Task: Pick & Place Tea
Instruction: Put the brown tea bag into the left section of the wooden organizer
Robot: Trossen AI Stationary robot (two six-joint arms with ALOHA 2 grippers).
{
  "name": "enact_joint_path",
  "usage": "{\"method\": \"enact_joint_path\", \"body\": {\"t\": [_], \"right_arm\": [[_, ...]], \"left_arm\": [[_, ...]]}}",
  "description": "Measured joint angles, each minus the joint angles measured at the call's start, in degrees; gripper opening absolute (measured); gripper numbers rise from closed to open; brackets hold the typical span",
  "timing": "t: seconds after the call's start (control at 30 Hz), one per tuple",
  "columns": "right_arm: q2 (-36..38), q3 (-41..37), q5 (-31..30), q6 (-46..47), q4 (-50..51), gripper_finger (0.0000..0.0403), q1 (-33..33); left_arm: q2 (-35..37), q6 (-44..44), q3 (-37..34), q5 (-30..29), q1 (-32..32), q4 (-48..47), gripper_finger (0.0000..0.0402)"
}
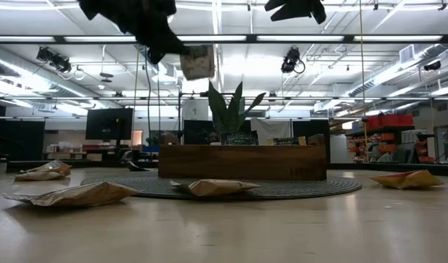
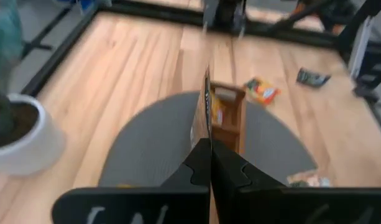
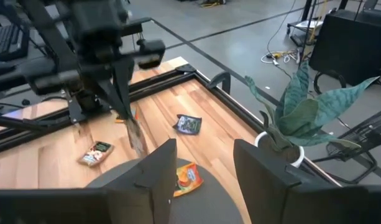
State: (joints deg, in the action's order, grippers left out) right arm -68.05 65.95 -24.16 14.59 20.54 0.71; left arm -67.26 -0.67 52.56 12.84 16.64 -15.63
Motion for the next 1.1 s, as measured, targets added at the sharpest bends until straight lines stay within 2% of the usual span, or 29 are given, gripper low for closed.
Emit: {"method": "enact_joint_path", "body": {"t": [0.27,0.47,0.67,0.77,1.1], "right_arm": [[0.0,0.0,0.0,0.4,1.3,0.0164,0.0],[0.0,0.0,-0.4,0.3,2.0,0.0164,0.0],[0.0,0.0,-0.5,1.2,2.9,0.0164,0.0],[0.0,0.0,-0.5,1.4,3.3,0.0164,0.0],[0.0,0.0,-0.5,3.8,4.3,0.0164,0.0]], "left_arm": [[-0.3,-1.6,-7.0,-3.4,-3.3,6.6,0.0001],[-0.3,-1.5,-13.1,-4.5,-4.4,14.3,0.0001],[-0.4,-3.3,-17.8,-4.8,-4.5,17.9,0.0001],[-0.9,-5.8,-18.4,-4.6,-4.7,19.8,0.0001],[-10.2,-6.9,-18.5,-1.9,-4.7,26.4,0.0001]]}}
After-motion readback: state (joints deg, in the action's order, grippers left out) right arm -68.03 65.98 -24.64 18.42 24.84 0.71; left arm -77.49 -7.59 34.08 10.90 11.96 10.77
